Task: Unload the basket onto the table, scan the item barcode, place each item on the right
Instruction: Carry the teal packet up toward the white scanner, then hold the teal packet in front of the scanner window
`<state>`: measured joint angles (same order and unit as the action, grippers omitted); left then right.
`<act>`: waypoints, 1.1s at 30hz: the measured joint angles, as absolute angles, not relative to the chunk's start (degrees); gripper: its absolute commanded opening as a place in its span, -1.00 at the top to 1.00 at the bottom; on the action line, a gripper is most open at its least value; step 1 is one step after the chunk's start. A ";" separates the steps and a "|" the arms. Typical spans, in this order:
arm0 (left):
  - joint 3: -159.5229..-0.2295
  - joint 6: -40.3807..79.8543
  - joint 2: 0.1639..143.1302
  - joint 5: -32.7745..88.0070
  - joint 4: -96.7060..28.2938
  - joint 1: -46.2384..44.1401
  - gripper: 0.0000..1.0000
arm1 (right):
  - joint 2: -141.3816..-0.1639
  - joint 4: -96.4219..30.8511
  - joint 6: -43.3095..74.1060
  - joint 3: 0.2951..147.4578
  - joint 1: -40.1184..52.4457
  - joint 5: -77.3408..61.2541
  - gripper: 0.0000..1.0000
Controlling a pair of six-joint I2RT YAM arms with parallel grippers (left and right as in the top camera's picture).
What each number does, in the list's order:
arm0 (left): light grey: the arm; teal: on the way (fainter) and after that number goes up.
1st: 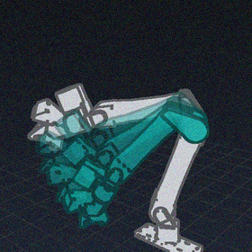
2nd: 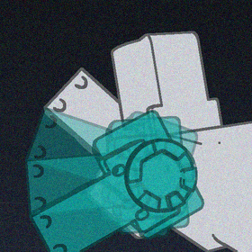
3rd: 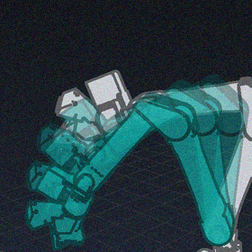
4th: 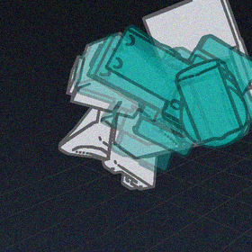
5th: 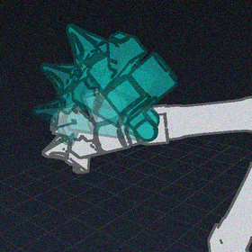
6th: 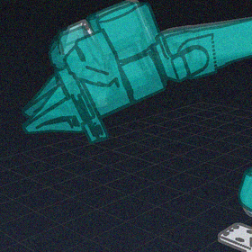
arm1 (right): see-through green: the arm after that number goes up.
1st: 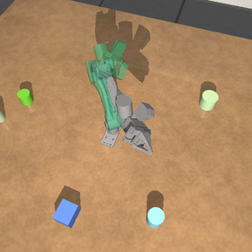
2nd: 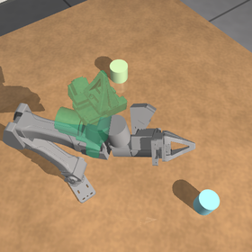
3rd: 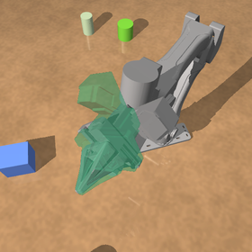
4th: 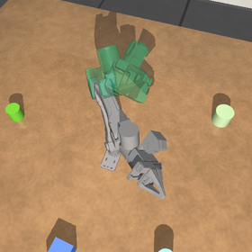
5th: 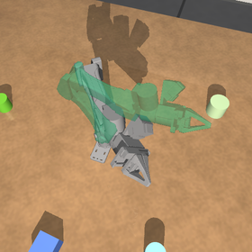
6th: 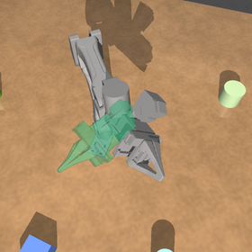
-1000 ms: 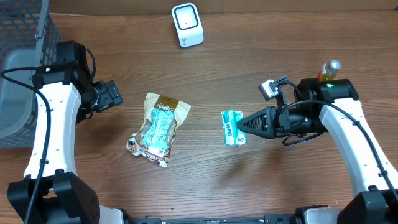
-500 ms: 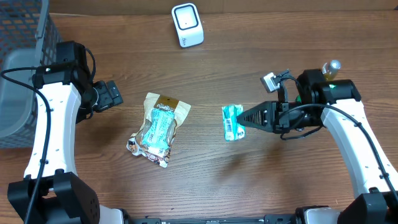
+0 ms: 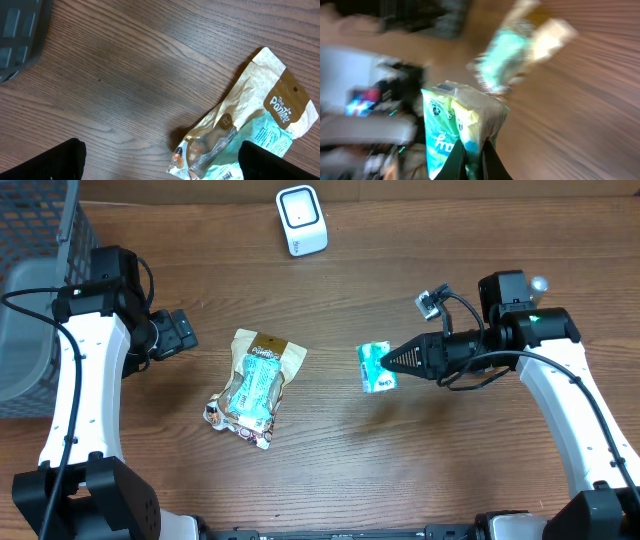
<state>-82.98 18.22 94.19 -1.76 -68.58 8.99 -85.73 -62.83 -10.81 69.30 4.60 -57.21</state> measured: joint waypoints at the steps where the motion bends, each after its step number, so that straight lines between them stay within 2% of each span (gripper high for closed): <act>1: -82.98 18.22 94.19 -1.76 -68.58 8.99 -0.99 | -85.73 -61.89 -7.92 69.30 4.58 -53.84 0.93; 6: -82.98 18.22 94.19 -1.76 -68.58 8.99 -0.99 | -85.73 -59.24 3.42 69.47 5.13 -37.12 0.93; 12: -82.98 18.22 94.19 -1.74 -68.58 8.99 -0.99 | -86.00 -61.49 8.25 77.34 8.75 -29.02 0.93; 17: -82.98 18.22 94.19 -1.74 -68.60 8.99 -0.99 | -87.24 -68.36 11.92 92.27 13.34 -21.65 0.93; 22: -82.98 18.22 94.19 -1.80 -68.60 8.99 -0.99 | -94.45 -80.29 13.54 115.42 18.22 -14.28 0.93; 25: -82.98 18.22 94.19 -1.72 -68.60 8.99 -0.99 | -99.96 -83.35 13.37 127.59 21.30 -9.28 0.93; 33: -82.98 18.22 94.19 -1.76 -68.60 8.99 -0.99 | -109.84 -73.10 8.78 132.42 24.80 0.49 0.93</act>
